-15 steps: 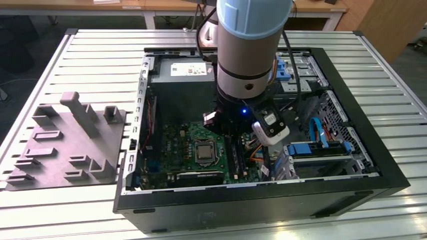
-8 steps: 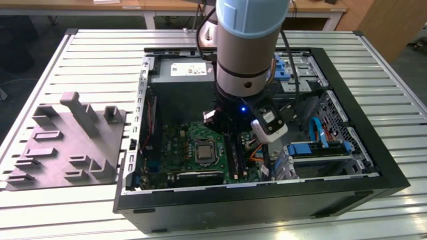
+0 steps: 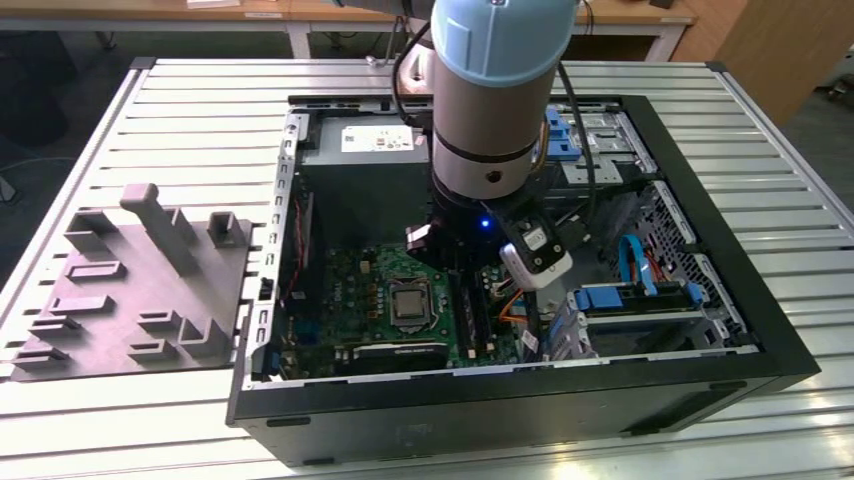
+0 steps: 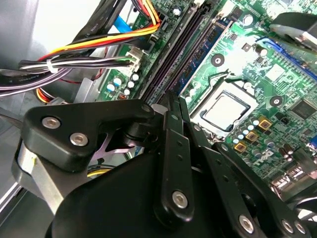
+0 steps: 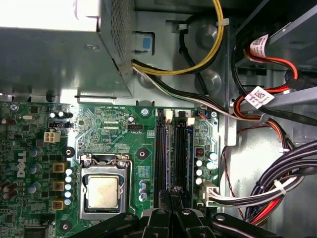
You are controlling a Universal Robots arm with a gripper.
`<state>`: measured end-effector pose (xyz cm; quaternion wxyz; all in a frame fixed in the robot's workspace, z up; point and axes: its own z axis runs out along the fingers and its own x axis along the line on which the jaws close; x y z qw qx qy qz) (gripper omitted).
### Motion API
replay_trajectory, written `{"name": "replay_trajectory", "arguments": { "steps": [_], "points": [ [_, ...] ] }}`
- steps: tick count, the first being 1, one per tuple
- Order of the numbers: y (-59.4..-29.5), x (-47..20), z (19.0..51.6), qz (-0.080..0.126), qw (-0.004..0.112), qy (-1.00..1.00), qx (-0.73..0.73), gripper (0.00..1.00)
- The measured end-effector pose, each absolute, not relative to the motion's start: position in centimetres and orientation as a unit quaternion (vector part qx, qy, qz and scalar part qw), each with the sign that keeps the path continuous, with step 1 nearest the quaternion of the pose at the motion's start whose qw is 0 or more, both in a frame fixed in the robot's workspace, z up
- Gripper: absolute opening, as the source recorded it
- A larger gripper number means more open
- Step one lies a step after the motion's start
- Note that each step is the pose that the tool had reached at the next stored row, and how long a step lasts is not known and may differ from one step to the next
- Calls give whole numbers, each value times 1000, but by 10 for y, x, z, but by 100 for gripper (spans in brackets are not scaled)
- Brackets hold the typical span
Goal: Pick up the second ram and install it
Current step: 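Insert the second ram into the second slot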
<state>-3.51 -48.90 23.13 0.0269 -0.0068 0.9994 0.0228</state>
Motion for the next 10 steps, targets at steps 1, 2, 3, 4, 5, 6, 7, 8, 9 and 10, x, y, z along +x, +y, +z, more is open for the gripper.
{"name": "replay_trajectory", "arguments": {
  "steps": [1,2,3,4,5,6,7,8,9,10],
  "points": [
    [-489,-35,231,23,27,999,-7,11],
    [-489,-35,231,23,27,999,-7,11],
    [-489,-35,231,23,27,999,-7,11],
    [-489,-35,231,23,27,999,-7,11],
    [-489,-35,231,23,27,999,-7,11],
    [-489,-36,230,23,27,999,-7,11],
    [-489,-36,230,23,27,999,-7,11],
    [-489,-36,230,23,27,999,-7,11],
    [-489,-36,229,23,27,999,-7,11],
    [-489,-36,229,23,27,999,-7,11]
  ]
}}
